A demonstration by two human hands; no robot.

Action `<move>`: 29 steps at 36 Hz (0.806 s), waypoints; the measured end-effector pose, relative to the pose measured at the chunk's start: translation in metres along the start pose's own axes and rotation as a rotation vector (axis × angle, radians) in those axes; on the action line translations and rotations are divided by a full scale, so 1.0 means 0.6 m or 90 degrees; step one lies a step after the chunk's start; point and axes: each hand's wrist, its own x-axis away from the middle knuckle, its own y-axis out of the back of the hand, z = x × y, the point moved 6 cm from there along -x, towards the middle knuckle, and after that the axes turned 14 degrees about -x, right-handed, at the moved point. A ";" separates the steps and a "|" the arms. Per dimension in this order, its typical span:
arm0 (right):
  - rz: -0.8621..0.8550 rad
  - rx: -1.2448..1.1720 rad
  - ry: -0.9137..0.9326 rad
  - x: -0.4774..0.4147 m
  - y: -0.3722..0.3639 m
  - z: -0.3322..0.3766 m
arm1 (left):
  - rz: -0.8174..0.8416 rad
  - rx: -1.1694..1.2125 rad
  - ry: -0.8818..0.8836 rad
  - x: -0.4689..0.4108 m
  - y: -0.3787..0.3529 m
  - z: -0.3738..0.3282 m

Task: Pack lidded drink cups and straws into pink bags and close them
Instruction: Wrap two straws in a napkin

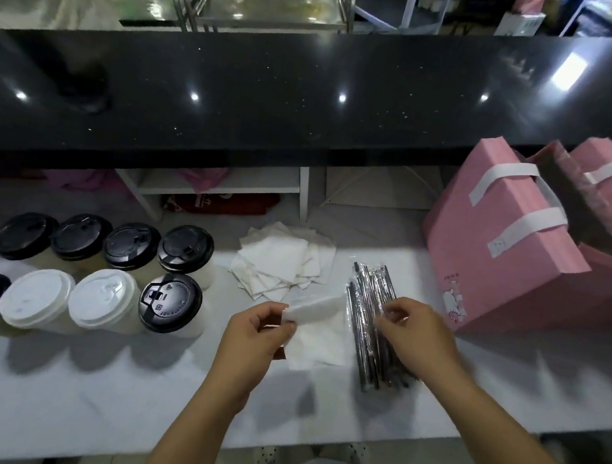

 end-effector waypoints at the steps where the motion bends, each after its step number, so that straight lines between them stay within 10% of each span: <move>1: 0.027 0.076 -0.012 -0.009 -0.008 -0.007 | 0.002 -0.002 -0.007 0.001 0.003 -0.002; 7: 0.049 0.282 -0.010 -0.037 -0.048 -0.024 | 0.009 -0.001 -0.027 0.005 0.017 -0.012; 29: -0.014 0.169 -0.147 -0.022 -0.052 -0.035 | 0.078 -0.029 -0.064 -0.016 0.059 -0.013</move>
